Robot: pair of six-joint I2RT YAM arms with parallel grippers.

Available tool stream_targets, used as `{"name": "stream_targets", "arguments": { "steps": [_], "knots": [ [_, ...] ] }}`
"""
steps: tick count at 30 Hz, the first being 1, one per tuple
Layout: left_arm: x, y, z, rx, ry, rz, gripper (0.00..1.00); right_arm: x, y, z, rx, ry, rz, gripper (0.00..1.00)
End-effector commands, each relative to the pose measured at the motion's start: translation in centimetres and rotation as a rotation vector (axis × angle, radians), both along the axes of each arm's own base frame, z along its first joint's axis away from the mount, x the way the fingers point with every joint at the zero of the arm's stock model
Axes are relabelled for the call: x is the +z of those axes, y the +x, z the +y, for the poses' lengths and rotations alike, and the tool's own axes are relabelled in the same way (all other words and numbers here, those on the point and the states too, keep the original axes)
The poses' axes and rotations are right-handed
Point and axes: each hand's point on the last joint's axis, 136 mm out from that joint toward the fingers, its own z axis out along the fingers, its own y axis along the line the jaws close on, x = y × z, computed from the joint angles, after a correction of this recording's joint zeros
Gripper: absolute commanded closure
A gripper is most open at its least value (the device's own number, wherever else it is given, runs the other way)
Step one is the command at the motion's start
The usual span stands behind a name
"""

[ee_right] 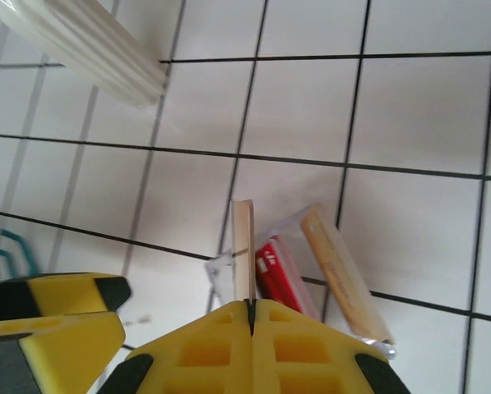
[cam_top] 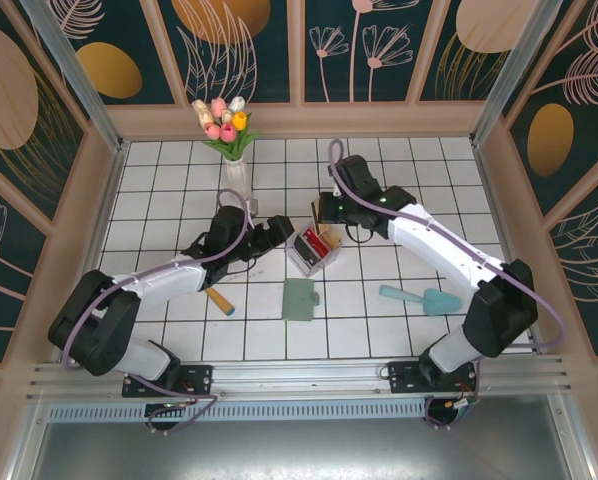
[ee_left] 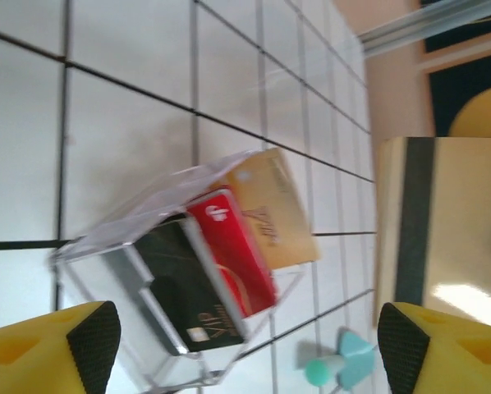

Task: Put the credit cards into the card holder

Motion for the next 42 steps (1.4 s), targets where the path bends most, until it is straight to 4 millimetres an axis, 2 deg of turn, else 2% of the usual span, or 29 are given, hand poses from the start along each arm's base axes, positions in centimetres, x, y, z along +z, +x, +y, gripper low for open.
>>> {"name": "stream_targets", "arguments": {
  "steps": [1,5,7,15,18,23,28,30,32,35,39,42],
  "knots": [
    [4.4,-0.4,-1.7,-0.095,-0.199,-0.071,0.12,2.8,-1.1,1.5,0.051,0.254,0.027,1.0],
    [8.8,-0.7,-3.0,-0.188,-0.382,-0.13,0.11,4.9,-2.5,1.7,0.129,0.425,0.019,1.0],
    [10.0,-0.7,-3.6,-0.226,-0.423,-0.151,0.11,5.4,-2.9,1.6,0.155,0.483,0.019,1.0],
    [11.3,-0.9,-4.7,-0.306,-0.489,-0.16,0.15,6.9,-3.5,1.8,0.214,0.625,0.017,1.0],
    [12.4,-1.6,-4.9,-0.352,-0.534,-0.187,0.25,6.7,-3.7,2.2,0.237,0.655,0.037,1.0],
    [14.1,-2.5,-4.8,-0.391,-0.574,-0.228,0.59,5.2,-2.9,1.5,0.195,0.645,0.061,1.0],
    [14.4,-2.5,-4.6,-0.383,-0.558,-0.235,0.83,5.3,-3.1,1.4,0.215,0.671,0.059,1.0],
    [14.4,-2.5,-4.7,-0.384,-0.559,-0.232,0.89,5.4,-3.3,1.4,0.23,0.675,0.057,0.94],
    [14.5,-2.5,-4.7,-0.385,-0.566,-0.23,0.92,5.6,-3.7,1.6,0.257,0.683,0.055,0.82],
    [14.8,-2.6,-4.7,-0.395,-0.569,-0.234,0.92,5.7,-4.3,2.0,0.305,0.687,0.064,0.69],
    [14.9,-2.8,-4.8,-0.406,-0.574,-0.232,0.92,5.3,-4.2,2.0,0.313,0.665,0.073,0.7],
    [15.2,-3.1,-4.9,-0.424,-0.587,-0.232,0.9,5.1,-4.2,2.2,0.326,0.662,0.079,0.76]
  ]
}}
